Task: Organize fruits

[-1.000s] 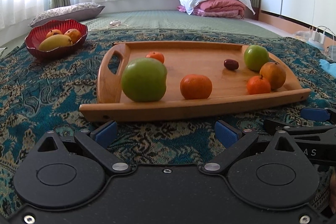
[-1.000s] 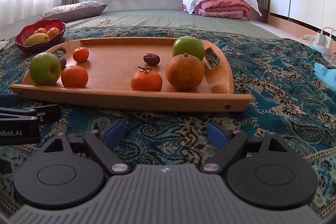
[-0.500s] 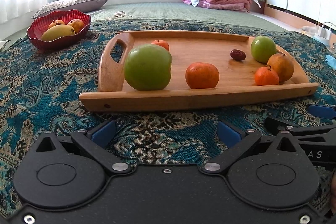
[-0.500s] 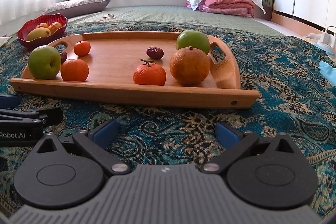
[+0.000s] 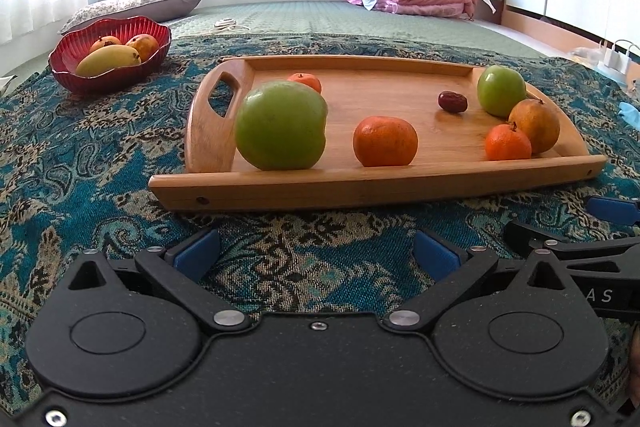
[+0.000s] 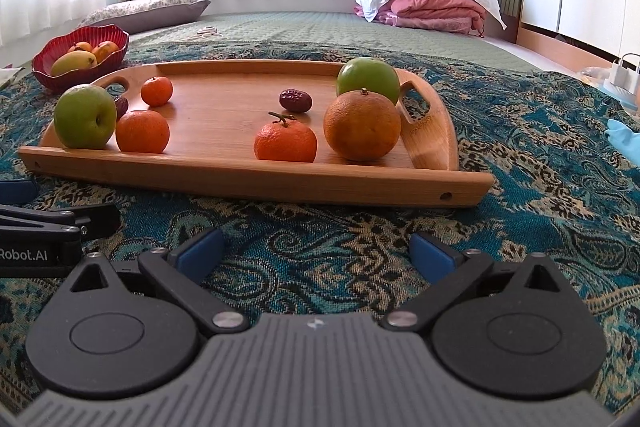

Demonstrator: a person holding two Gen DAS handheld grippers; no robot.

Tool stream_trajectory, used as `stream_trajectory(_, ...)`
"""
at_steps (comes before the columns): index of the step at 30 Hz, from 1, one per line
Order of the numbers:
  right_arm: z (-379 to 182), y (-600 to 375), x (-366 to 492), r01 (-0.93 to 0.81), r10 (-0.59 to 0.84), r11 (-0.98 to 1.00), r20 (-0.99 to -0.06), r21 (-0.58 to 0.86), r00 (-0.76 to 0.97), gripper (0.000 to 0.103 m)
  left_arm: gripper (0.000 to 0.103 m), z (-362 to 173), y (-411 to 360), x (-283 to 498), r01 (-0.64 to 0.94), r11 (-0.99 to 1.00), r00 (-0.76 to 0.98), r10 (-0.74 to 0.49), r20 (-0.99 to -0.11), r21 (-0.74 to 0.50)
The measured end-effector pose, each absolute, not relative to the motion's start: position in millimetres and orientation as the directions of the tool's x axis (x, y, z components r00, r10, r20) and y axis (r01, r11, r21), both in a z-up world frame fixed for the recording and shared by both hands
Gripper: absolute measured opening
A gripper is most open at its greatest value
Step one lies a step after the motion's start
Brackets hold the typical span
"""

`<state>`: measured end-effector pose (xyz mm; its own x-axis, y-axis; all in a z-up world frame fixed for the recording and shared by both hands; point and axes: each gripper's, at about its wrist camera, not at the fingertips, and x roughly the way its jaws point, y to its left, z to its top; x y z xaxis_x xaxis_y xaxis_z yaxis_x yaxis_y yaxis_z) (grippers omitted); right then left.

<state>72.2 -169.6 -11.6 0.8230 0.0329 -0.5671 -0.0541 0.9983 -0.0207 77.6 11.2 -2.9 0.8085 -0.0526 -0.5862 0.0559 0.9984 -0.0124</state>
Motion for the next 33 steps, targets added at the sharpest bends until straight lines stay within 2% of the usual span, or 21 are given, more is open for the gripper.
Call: stream_trajectory(33, -11.9, -169.2, 71.6, -0.054, 0.033, 0.998, -0.566, -0.021, 0.824, 0.103, 0.103, -4.2, 9.8, 77.8, 0.058, 0.998, 0.809, -0.047, -0.586, -0.002)
